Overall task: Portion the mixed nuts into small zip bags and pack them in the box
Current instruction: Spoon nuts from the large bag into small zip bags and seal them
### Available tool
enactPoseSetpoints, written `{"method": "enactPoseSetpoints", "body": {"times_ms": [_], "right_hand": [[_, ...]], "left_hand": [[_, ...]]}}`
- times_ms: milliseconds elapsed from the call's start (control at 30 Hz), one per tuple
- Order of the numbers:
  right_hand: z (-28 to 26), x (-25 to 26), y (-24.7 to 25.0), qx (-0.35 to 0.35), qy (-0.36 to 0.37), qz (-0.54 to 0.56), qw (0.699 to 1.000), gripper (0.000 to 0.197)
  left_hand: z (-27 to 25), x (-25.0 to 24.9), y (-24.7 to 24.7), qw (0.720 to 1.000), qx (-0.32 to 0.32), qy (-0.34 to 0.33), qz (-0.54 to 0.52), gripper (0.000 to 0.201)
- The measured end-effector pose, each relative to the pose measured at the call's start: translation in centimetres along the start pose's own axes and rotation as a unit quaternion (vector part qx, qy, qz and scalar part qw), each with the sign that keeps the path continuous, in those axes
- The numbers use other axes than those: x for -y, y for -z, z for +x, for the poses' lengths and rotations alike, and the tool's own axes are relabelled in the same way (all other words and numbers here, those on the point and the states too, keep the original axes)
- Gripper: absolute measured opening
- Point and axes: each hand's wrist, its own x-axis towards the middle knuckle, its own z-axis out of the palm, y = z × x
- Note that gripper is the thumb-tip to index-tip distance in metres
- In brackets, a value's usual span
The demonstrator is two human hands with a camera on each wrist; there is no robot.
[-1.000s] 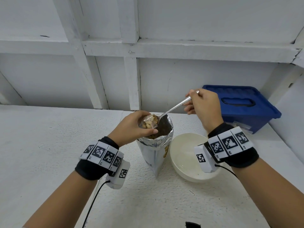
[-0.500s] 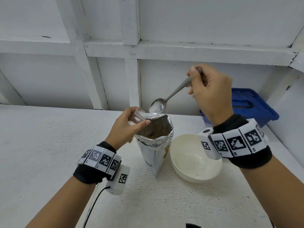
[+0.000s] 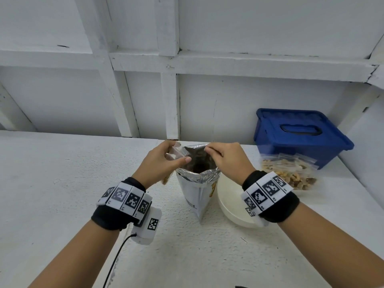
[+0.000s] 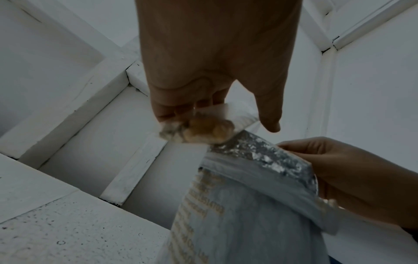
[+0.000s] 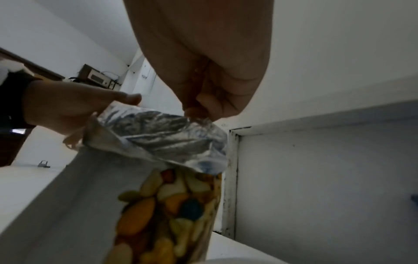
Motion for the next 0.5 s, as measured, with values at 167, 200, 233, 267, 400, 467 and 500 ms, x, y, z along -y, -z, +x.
{"method": "enactPoseSetpoints", "body": {"times_ms": [167, 200, 233, 267, 400, 467, 500], "right_hand": [[0.1, 0.3, 0.2, -0.015, -0.073, 0.045, 0.996, 0.024], [0.2, 0.3, 0.2, -0.020, -0.095, 0.062, 0.993, 0.024], [0.2, 0.2, 0.2, -0.023, -0.113, 0.074, 0.991, 0.024], [0.2, 0.2, 0.2, -0.023, -0.127, 0.081, 0.988, 0.023], [0.2, 0.1, 0.7, -0.025, -0.170, 0.108, 0.979, 0.025], [0.2, -0.2, 1.3, -0.042, -0.196, 0.134, 0.970, 0.027], [0.3, -0.3, 1.6, -0.052, -0.212, 0.145, 0.965, 0.028]], "left_hand": [[0.2, 0.1, 0.1, 1.000, 0.012, -0.005, 0.011, 0.048], [0.2, 0.1, 0.1, 1.000, 0.011, -0.005, 0.017, 0.048], [0.2, 0.2, 0.1, 1.000, 0.008, -0.005, 0.020, 0.049], [0.2, 0.2, 0.1, 1.000, 0.006, -0.005, 0.021, 0.048], [0.2, 0.2, 0.1, 1.000, 0.010, -0.004, 0.024, 0.049], [0.2, 0.2, 0.2, 1.000, 0.014, -0.004, 0.022, 0.048], [0.1, 0.2, 0.3, 1.000, 0.016, -0.004, 0.016, 0.047]]}}
